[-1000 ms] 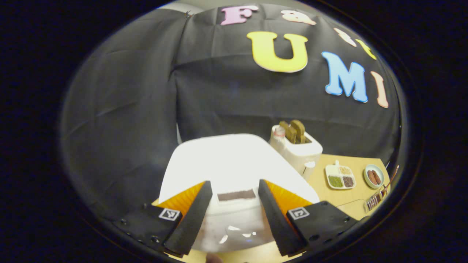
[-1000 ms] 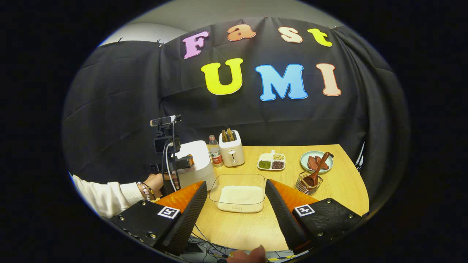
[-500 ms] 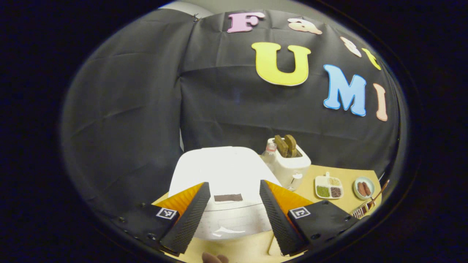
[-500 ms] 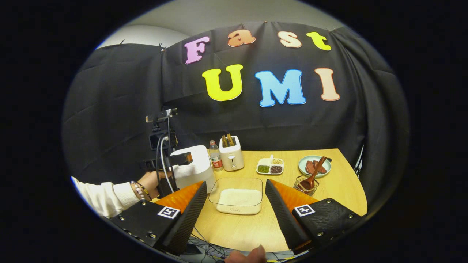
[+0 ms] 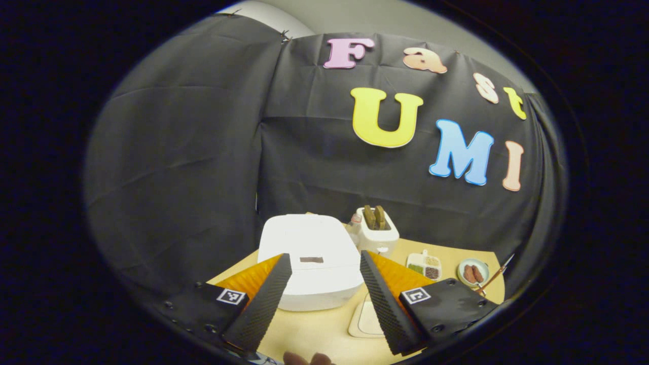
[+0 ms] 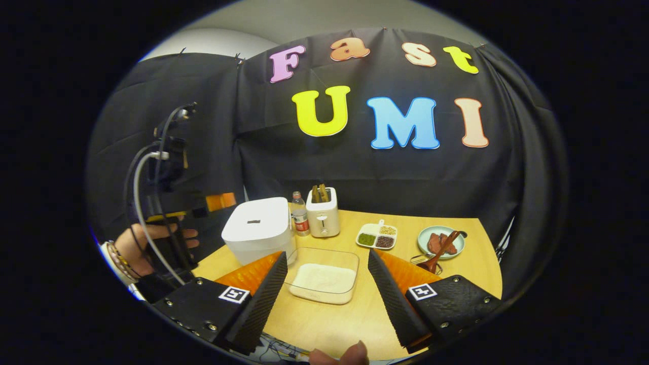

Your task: Close the left gripper, press the button to open the rice cooker; take a wooden spoon from the chopstick holder with the right hand, scoop a spoonful of rice and pour it into the rice cooker, then put the wooden spoon back into the chopstick holder.

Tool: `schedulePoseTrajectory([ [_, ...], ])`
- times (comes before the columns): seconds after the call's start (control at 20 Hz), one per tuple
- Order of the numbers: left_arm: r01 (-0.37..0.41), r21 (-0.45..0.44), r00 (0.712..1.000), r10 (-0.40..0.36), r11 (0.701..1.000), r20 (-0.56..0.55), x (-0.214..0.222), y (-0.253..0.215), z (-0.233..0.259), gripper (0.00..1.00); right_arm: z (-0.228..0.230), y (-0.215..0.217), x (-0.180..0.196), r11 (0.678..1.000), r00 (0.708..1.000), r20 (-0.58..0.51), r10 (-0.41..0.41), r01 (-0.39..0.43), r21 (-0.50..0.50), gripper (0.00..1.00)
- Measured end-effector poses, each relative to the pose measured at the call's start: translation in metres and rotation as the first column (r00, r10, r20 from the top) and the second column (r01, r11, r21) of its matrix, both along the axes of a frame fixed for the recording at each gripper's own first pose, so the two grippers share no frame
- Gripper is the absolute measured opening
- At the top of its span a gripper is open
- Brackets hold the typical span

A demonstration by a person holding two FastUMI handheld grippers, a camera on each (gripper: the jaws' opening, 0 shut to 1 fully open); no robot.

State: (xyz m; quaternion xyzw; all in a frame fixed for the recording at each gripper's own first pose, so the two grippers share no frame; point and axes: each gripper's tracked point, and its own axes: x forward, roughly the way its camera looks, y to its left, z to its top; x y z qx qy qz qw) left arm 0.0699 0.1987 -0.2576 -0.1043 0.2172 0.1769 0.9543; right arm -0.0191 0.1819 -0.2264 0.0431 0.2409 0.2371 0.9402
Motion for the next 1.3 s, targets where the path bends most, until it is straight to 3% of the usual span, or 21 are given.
schedulePoseTrajectory([
  [0.25, 0.041, 0.063, 0.987, -0.050, 0.997, 0.149, -0.034, -0.063, 0.105, 0.94, 0.064, -0.047, 0.048, 0.996, 0.972, 0.233, 0.002, 0.020, -0.091, 0.98],
  [0.55, 0.136, 0.086, 0.891, -0.160, 0.987, 0.425, -0.068, -0.169, 0.233, 0.93, 0.160, -0.098, 0.074, 0.994, 0.891, 0.450, -0.058, 0.092, -0.054, 0.98],
  [0.65, 0.146, 0.140, 0.867, -0.195, 0.979, 0.459, -0.078, -0.188, 0.257, 0.93, 0.179, -0.110, 0.074, 0.994, 0.884, 0.460, -0.078, 0.102, -0.028, 0.98],
  [0.8, 0.174, 0.169, 0.832, -0.236, 0.970, 0.502, -0.084, -0.213, 0.267, 0.92, 0.189, -0.127, 0.072, 0.991, 0.881, 0.456, -0.127, 0.132, 0.022, 0.98],
  [0.95, 0.192, 0.187, 0.843, -0.260, 0.963, 0.471, -0.087, -0.209, 0.249, 0.92, 0.189, -0.152, 0.079, 0.978, 0.859, 0.473, -0.199, 0.205, 0.038, 0.97],
  [1.05, 0.175, 0.200, 0.855, -0.249, 0.964, 0.455, -0.086, -0.196, 0.239, 0.93, 0.177, -0.156, 0.084, 0.974, 0.867, 0.452, -0.211, 0.226, 0.020, 0.97],
  [1.3, 0.197, 0.183, 0.845, -0.261, 0.963, 0.466, -0.076, -0.189, 0.239, 0.92, 0.177, -0.159, 0.085, 0.968, 0.871, 0.430, -0.237, 0.251, 0.023, 0.98],
])
